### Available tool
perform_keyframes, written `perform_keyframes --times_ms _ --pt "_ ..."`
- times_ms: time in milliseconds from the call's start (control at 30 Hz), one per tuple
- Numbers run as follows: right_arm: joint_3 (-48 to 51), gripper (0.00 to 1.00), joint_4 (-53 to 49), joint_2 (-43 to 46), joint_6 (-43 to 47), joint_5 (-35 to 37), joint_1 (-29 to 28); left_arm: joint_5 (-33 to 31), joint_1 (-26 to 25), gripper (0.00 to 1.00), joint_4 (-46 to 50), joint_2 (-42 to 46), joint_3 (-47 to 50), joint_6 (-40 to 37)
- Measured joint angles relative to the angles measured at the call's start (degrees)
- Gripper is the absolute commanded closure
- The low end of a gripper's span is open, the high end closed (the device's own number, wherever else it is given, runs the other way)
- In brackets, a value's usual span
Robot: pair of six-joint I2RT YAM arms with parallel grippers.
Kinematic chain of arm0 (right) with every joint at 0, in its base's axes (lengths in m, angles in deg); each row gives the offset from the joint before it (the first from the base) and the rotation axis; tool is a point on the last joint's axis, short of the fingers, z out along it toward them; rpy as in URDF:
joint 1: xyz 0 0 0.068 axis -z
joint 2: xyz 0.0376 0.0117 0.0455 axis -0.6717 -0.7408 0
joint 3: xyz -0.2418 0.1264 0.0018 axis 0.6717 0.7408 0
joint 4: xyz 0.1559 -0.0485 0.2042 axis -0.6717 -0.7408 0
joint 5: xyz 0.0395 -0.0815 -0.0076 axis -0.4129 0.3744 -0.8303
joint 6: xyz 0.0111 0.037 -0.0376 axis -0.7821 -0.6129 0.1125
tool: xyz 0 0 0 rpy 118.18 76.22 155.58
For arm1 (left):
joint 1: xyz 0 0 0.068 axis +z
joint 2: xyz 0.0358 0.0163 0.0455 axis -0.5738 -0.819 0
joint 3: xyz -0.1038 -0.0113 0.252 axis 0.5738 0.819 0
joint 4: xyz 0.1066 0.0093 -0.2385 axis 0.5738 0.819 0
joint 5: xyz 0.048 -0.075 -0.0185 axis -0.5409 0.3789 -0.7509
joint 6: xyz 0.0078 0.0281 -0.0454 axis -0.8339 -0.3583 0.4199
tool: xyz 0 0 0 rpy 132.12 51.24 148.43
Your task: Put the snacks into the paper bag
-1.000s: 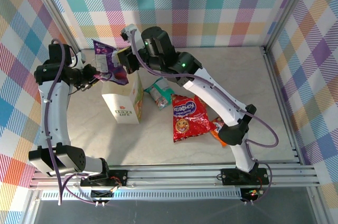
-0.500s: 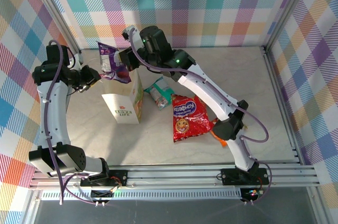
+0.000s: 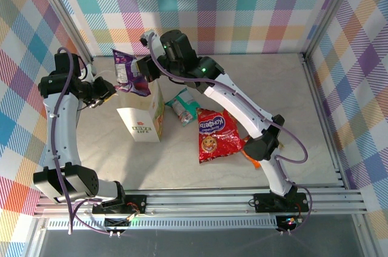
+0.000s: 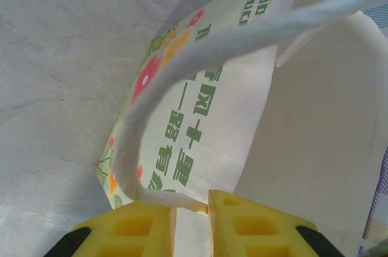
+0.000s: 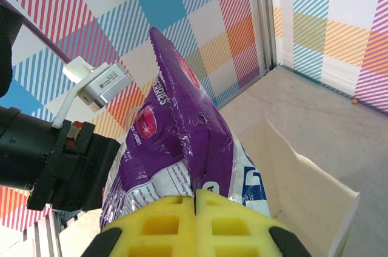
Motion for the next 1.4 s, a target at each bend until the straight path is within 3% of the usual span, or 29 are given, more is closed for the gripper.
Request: perform_keyframes --times_ms 600,1400 --pt "-0.11 1.00 -2.36 -2.36 0.70 -0.35 -0.02 -0.59 0.76 0.87 0.02 0.76 1.01 -0.07" --pt "0.79 1.00 -10.86 -2.32 4.09 0.02 -1.86 0.02 1.44 0.88 -0.22 0.79 1.42 -0.07"
